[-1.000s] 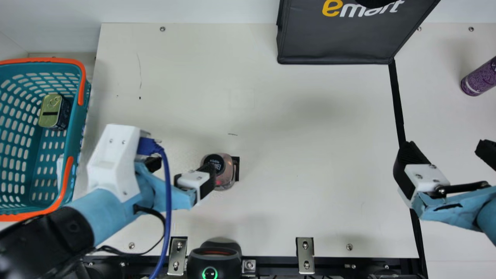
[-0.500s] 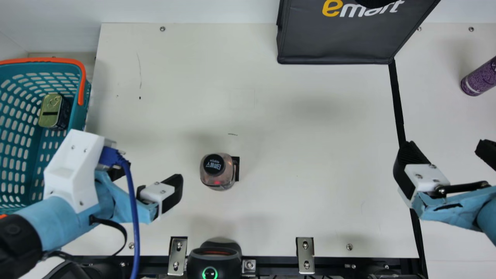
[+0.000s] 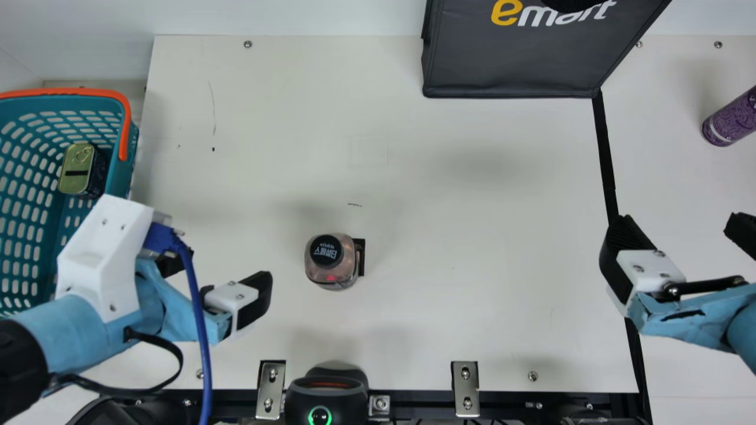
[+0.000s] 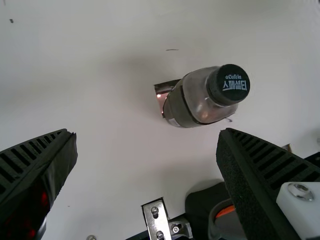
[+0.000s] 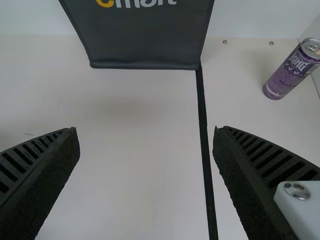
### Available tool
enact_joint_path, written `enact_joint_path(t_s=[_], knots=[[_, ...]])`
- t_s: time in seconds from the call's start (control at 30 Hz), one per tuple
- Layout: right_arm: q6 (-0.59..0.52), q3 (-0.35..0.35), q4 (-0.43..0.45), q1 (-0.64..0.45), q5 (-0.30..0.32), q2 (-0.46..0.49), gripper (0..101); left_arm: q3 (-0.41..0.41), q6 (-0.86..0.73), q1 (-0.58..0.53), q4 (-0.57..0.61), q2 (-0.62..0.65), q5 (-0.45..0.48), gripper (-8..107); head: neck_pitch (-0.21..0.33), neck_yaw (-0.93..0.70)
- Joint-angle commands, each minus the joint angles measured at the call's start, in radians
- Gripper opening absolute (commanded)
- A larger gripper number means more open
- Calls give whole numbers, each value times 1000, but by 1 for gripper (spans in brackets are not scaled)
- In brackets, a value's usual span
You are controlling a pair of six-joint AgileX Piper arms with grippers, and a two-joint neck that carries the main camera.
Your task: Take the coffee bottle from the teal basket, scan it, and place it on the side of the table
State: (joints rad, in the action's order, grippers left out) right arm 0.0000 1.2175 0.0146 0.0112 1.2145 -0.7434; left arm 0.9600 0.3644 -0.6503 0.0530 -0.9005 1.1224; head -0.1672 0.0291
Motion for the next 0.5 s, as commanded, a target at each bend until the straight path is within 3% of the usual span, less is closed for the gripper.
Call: enact_joint_path(t_s=[0.0,0.47], knots=[[0,0,0,0,0,0,95,14,36,-25,-14,-16,-1,90,29,-2],[0,0,0,0,0,0,95,125,444,-292,-225,-178,-11,90,29,-2]])
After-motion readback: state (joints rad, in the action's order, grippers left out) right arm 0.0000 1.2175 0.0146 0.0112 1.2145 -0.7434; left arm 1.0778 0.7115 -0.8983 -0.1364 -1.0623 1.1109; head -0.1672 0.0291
